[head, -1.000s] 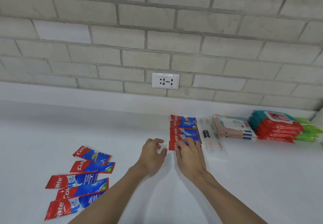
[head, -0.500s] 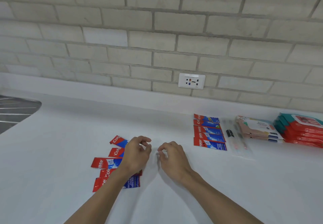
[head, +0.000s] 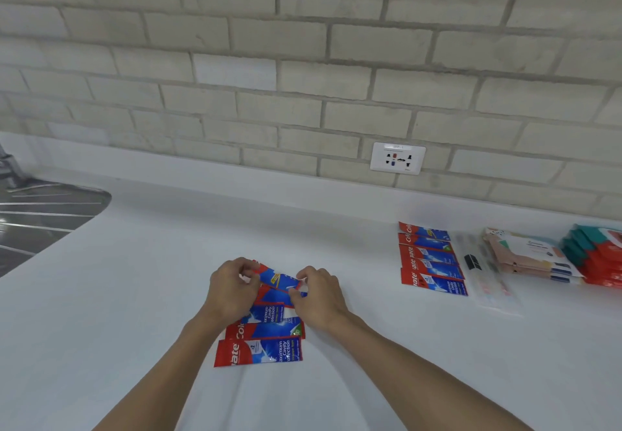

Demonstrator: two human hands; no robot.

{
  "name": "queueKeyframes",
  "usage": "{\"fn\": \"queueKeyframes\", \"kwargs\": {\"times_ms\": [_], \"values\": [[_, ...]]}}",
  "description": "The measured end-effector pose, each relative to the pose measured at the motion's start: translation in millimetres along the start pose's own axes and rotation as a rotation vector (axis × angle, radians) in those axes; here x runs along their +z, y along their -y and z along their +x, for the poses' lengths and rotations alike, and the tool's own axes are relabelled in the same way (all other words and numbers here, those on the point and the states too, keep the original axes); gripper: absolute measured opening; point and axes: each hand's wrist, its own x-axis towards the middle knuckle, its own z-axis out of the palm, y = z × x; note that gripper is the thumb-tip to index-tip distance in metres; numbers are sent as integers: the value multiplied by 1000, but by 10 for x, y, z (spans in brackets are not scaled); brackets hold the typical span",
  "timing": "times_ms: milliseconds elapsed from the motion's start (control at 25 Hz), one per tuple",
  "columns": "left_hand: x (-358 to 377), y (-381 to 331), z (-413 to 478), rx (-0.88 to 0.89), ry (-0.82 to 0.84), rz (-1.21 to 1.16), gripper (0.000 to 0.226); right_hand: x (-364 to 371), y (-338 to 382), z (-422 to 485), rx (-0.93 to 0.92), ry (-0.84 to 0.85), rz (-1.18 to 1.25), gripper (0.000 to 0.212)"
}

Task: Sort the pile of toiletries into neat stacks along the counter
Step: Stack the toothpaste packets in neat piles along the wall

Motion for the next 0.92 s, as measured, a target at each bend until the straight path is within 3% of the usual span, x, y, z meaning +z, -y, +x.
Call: {"fn": "queueKeyframes", "kwargs": {"times_ms": [160,280,440,640,920], "values": [[-57,113,157,-65,16,53,36,48,35,113,58,12,-58,51],[-29,110,214,-103,80,83,44,118,36,194,90,9,-80,49],[33,65,232,-91,102,84,39,157,7,289,156,9,-5,41],[62,-2,277,-125,69,-65,31,108,-77,312,227,32,253,31],[193,-443,243,-193,269,-302,16,-198,-406,257,217,-42,472,20]]}}
